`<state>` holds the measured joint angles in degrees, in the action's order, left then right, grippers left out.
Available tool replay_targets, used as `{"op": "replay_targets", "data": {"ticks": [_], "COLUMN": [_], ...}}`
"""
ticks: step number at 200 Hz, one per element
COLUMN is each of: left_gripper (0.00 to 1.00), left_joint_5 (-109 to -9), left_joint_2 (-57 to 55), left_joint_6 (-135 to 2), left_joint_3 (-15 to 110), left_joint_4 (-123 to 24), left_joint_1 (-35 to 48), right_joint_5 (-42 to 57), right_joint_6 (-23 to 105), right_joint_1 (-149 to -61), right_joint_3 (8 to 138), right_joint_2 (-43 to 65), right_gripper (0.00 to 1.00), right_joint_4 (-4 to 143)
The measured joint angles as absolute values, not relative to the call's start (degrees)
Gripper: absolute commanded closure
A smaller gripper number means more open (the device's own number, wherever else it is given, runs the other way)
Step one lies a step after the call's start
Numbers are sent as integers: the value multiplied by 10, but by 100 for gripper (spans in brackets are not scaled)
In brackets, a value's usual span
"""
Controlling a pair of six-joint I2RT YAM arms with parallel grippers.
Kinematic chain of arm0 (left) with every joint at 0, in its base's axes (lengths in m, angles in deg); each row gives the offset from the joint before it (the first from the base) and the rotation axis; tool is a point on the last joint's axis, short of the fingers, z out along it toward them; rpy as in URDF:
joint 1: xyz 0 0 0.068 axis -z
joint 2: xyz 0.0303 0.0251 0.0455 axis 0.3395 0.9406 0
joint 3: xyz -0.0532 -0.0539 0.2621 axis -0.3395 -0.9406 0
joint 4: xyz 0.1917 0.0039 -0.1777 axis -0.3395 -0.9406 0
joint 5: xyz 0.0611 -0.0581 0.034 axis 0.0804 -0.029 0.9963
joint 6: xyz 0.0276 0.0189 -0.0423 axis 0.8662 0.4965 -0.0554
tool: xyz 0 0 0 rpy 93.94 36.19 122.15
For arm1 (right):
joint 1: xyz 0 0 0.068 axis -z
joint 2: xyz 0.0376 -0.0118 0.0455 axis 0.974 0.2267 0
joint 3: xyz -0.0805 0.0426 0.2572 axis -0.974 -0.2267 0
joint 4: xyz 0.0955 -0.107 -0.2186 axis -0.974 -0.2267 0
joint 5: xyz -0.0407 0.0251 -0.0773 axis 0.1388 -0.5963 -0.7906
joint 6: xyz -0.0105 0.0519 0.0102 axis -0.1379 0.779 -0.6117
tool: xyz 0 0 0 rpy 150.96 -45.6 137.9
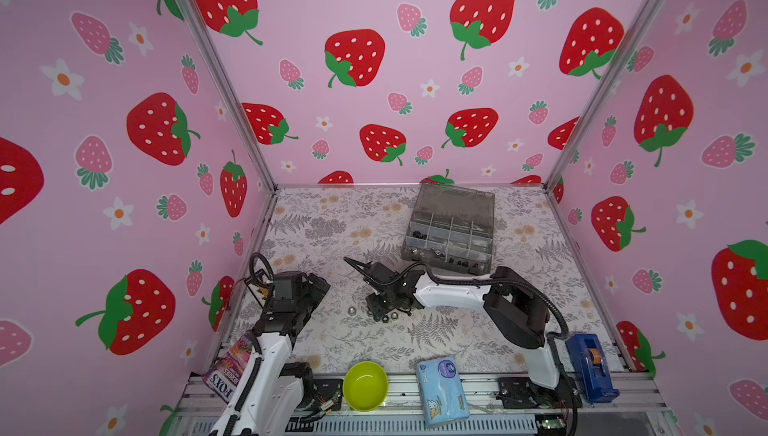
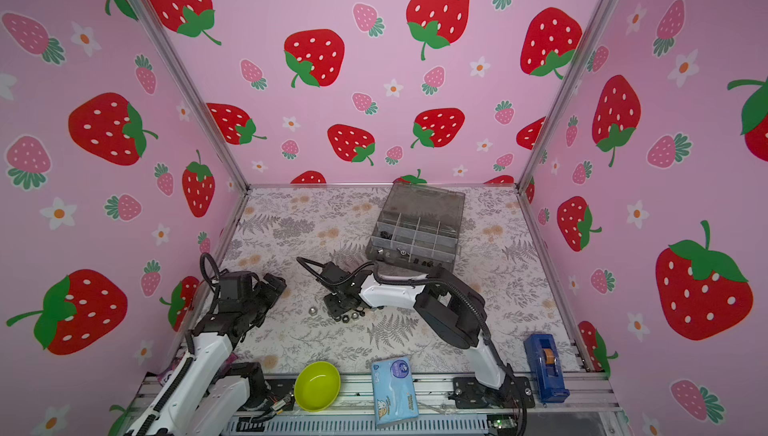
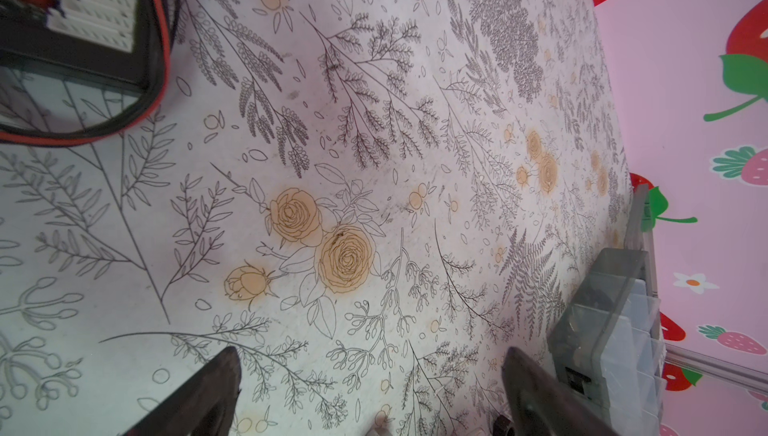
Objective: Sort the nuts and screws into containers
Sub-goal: 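Move the right gripper to another silver wing nut and close on it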
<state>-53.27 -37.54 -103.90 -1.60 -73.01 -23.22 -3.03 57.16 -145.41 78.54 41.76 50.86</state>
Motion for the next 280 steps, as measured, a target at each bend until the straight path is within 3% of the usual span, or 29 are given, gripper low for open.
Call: {"op": "replay_targets", "data": {"ticks": [203,280], "left_gripper": [1,1], "left_joint_5": [-532,-532], "left_joint_2": [-389,-387], "left_joint_6": [-1041,-1043], "left_joint_3": [-23,-24], "left_joint_4": [-731,-731], "left_joint_1": [-232,-232], "right_joint_5": [-101,-108], "right_joint_6": [517,508], "right_joint_1": [-1448,-1449], "right_joint_3": [875,886], "right_joint_2": [476,483], "right_gripper": [66,66], "right_joint_4": [434,423]}}
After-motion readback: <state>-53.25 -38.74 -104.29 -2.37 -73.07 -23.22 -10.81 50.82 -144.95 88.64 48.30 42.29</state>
